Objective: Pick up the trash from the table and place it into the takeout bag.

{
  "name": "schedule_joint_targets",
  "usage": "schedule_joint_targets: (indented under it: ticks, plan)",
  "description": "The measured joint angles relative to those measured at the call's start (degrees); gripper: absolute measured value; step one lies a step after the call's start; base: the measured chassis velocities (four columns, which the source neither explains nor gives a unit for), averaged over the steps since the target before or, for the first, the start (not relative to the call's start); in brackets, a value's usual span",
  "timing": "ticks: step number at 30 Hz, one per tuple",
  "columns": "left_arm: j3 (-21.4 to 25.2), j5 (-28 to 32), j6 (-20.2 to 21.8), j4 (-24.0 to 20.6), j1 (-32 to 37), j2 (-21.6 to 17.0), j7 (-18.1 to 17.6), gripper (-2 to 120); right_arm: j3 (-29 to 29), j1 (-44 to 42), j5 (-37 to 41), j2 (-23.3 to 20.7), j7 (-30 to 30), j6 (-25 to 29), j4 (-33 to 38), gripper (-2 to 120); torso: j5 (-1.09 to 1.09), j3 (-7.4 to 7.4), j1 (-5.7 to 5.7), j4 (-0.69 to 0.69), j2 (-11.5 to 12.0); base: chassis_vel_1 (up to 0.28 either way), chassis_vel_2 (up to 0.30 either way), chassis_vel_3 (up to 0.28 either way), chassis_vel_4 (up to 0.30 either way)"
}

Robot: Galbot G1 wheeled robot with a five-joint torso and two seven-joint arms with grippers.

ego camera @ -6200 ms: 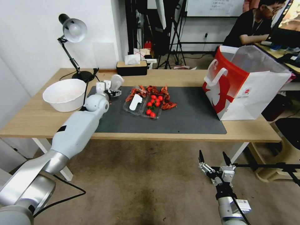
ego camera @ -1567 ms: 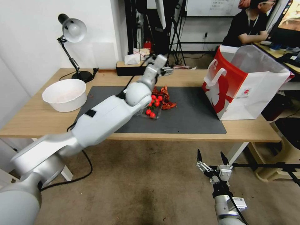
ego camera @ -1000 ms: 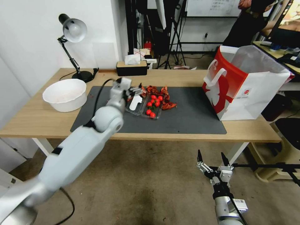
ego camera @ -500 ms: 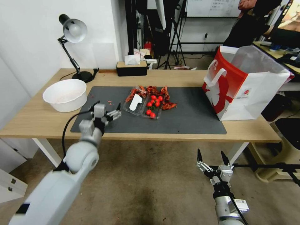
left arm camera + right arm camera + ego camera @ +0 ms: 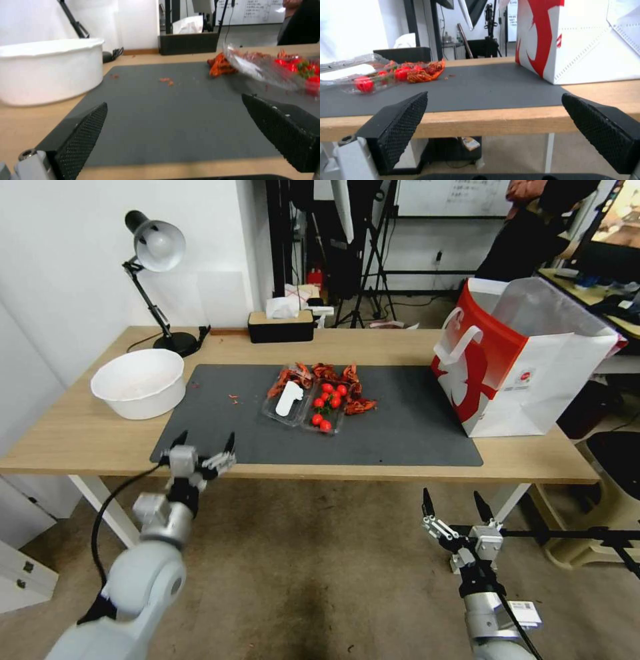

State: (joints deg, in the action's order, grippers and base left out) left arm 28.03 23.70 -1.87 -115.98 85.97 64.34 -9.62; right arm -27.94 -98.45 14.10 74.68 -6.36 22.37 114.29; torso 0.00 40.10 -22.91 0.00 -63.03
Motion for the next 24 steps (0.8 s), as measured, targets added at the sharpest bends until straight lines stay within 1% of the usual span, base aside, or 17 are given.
schedule_joint_targets:
  ticks: [2,6,8,17,19,24]
  plan:
    - [0.6,-0.6,-1.2,-0.1,1.7,0.6,0.5,100,0.0,0.3,0.2,0.0,0.7,0.9,-0.1,100,-0.01,0.0,0.0,0.0,0.0,0.0,0.0,0.0,0.0]
    - [1.1,-1.2,-2.1,-0.2,3.0,1.2,1.0,100,0.0,0.5,0.3,0.0,1.2,1.5,-0.4,100,0.0,0.0,0.0,0.0,0.0,0.0,0.0,0.0,0.0]
    - [1.6,-1.7,-3.3,-0.2,4.3,2.0,1.9,100,0.0,0.8,0.4,0.1,1.5,1.8,-0.4,100,0.0,0.0,0.0,0.0,0.0,0.0,0.0,0.0,0.0]
    - [1.6,-1.8,-3.9,-0.2,4.8,2.4,2.3,100,0.0,0.9,0.4,0.1,1.5,1.9,-0.4,100,0.0,0.0,0.0,0.0,0.0,0.0,0.0,0.0,0.0]
    - [1.6,-2.0,-4.7,-0.1,5.4,2.9,2.9,100,0.0,1.1,0.4,0.0,1.6,2.0,-0.5,100,0.0,0.0,0.0,-0.01,0.0,0.0,0.0,0.0,0.0]
    - [1.6,-2.0,-5.2,0.0,5.8,3.1,3.4,100,-0.1,1.3,0.5,0.0,1.7,2.1,-0.6,100,0.0,0.01,0.0,-0.01,0.0,0.0,0.0,0.0,0.0]
